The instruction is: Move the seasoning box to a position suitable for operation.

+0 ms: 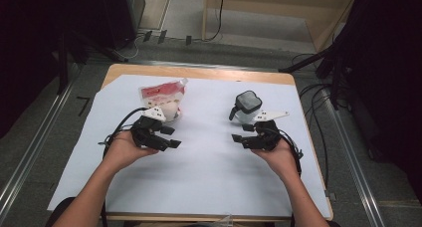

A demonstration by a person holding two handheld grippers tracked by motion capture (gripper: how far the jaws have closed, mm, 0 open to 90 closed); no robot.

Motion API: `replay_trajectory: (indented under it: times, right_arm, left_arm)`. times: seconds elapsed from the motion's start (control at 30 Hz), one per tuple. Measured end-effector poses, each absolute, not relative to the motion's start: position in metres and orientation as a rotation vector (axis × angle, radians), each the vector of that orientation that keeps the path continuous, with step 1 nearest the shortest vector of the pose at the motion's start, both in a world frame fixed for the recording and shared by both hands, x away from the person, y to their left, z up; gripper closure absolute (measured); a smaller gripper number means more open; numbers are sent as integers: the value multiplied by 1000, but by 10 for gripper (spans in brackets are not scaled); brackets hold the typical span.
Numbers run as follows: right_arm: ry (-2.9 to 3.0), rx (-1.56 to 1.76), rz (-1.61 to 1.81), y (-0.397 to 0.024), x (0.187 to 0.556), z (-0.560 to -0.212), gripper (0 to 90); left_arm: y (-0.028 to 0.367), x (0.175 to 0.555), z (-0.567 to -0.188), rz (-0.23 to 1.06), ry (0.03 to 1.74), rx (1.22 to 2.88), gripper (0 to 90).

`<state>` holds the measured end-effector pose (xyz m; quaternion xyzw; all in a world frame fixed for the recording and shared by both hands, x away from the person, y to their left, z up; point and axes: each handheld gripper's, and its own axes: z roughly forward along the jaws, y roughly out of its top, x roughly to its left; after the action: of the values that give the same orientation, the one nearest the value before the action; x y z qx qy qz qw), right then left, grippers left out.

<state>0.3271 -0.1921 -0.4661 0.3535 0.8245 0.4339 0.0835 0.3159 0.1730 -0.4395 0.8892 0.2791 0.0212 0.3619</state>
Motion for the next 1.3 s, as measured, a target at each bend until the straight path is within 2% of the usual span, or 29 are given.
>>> replay_trajectory:
  times: [0.23,0.63,0.73,1.3]
  right_arm:
    - [2456,1067,1291,-192,327,-466,367]
    - [2442,1073,1282,-197,328,-465,371]
    - [2438,1073,1274,-198,328,-465,374]
    - [2392,1120,1266,-215,331,-462,386]
  left_arm:
    - [173,316,-439,49,714,2281,412]
    - [173,314,-438,52,704,2276,400]
    - [173,315,-437,65,717,2273,366]
    - [171,313,-432,34,697,2266,366]
